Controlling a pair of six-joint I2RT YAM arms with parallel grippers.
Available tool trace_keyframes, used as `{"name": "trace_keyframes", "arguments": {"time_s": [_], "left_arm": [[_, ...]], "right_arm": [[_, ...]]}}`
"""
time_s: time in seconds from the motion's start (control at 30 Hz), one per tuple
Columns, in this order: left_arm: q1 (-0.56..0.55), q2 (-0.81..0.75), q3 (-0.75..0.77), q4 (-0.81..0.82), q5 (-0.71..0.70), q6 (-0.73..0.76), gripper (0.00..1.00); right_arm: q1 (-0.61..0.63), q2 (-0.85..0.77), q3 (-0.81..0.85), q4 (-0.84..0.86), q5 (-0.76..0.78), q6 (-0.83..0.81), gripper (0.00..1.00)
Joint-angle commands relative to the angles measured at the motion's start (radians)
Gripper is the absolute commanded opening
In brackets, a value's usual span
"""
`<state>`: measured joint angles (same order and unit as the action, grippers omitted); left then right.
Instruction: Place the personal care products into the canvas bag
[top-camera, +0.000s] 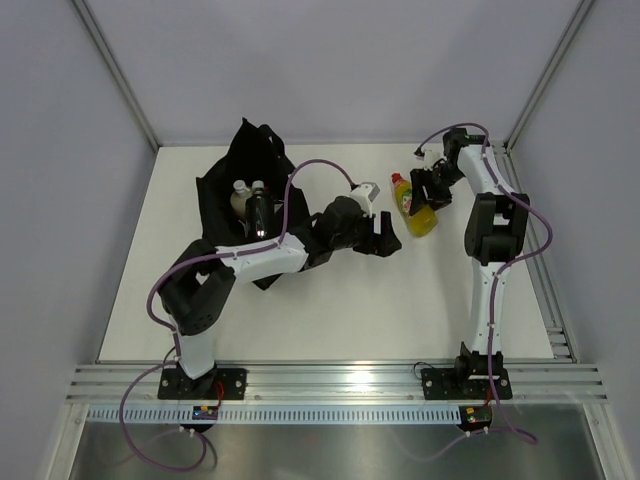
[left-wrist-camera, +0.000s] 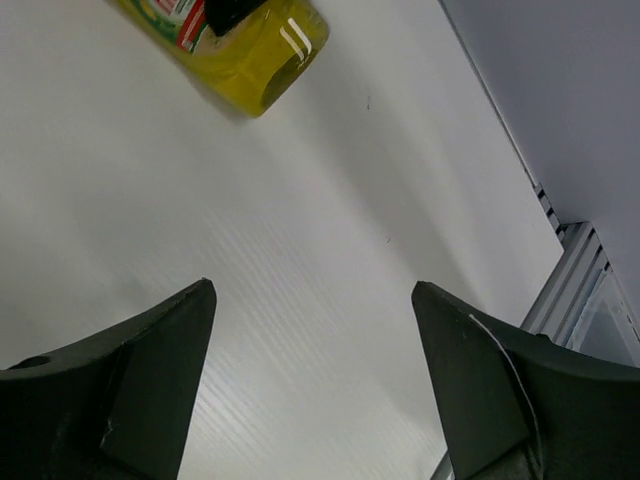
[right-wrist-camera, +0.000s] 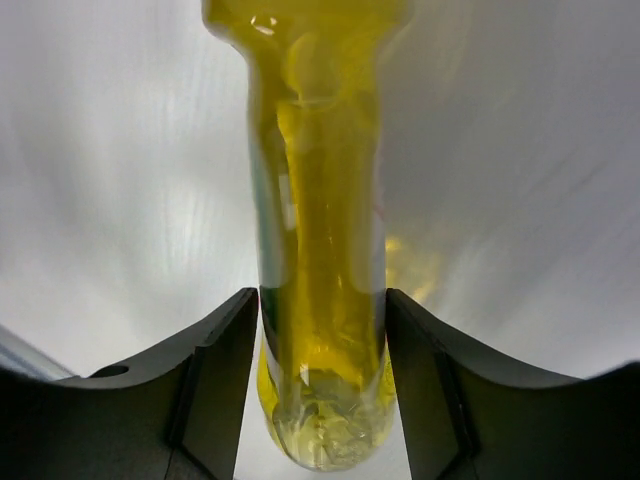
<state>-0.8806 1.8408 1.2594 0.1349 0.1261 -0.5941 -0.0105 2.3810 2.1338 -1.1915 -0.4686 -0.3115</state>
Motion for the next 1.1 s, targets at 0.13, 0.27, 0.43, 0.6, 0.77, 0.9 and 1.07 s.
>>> {"name": "trace_keyframes", "arguments": {"time_s": [0.13,0.27,0.43,0.6,0.77,0.9,1.07], "left_arm": [[0.003,-0.113,-0.126,0.072,0.027,0.017,0.86],[0.003,-0.173,-0.175,0.077,0.059,0.04,0.86],[-0.003,-0.274,-0.199,0.02,0.08,0.102,0.86],[-0.024,-0.391,-0.212,-0.104,0.049,0.183,0.86],[-0.043,-0.572,-0.199,-0.276,0.044,0.296,0.87],[-0.046,-0.722,-0.164,-0.404,-0.016,0.336,0.92],[-0.044,-0.867,-0.079,-0.463,-0.092,0.358,0.94]], "right_arm": [[0.055,-0.042,-0.054,0.104,0.073,0.034,0.6],[0.063,-0.036,-0.052,0.121,0.047,0.04,0.29],[0.055,-0.091,-0.106,0.15,-0.105,0.034,0.0],[0.026,-0.262,-0.23,0.202,-0.287,0.018,0.0],[0.023,-0.472,-0.331,0.242,-0.434,0.003,0.0],[0.033,-0.575,-0.356,0.265,-0.541,0.061,0.0],[0.188,-0.643,-0.244,0.263,-0.549,0.117,0.0]]}}
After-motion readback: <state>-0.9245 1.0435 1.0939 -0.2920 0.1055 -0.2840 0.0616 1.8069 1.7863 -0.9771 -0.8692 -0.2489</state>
